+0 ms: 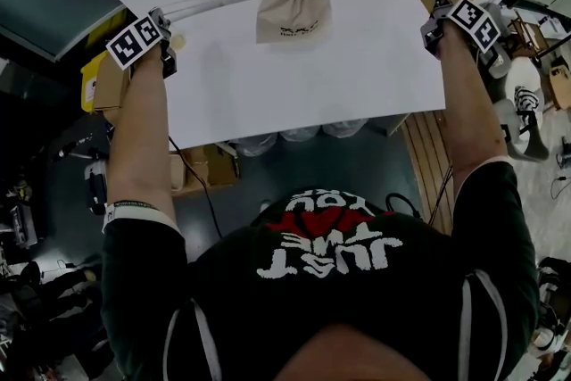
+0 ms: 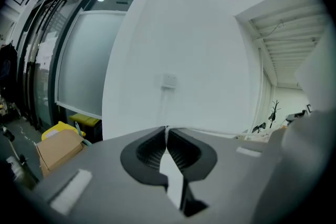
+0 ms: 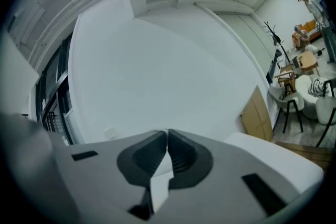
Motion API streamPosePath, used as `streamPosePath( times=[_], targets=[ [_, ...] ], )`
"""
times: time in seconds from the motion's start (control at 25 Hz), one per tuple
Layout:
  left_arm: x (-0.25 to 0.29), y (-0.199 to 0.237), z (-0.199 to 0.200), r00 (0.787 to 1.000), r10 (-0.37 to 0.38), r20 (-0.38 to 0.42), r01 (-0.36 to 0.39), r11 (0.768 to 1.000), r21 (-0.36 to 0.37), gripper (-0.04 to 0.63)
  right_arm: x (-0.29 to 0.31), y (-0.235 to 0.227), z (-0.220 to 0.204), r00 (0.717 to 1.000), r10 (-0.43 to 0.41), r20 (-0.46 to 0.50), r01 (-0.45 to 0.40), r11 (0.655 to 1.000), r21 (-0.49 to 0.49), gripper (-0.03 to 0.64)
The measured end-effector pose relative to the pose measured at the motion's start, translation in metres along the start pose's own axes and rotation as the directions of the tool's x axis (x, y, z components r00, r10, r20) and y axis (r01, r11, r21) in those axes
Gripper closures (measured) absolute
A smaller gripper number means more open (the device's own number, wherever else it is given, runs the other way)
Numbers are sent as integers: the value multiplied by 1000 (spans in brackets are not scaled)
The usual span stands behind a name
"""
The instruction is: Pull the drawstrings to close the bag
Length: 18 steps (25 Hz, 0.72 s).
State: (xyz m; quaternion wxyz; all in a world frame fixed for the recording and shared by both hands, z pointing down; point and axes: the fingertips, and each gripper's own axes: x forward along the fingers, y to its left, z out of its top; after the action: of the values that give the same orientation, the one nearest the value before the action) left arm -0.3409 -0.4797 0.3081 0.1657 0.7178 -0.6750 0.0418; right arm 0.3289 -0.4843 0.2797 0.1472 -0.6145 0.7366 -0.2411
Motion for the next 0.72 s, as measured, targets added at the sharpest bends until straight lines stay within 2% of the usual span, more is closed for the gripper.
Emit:
streamPosePath(
  times=[0.2,0.44,0.72],
  targets=[
    [-14,1,-63,998,-11,-68,7,998,-56,583,-21,-27,-53,996,-30,-87,31,999,16,606],
    [-40,10,-151,983,-36,-182,17,994,-108,583,-60,-57,-123,976,-106,-192,114,993,28,606],
    [-68,25,-196,964,-128,-235,81,977,-197,583,-110,-64,-171,950,-223,-219,237,971,39,606]
  ],
)
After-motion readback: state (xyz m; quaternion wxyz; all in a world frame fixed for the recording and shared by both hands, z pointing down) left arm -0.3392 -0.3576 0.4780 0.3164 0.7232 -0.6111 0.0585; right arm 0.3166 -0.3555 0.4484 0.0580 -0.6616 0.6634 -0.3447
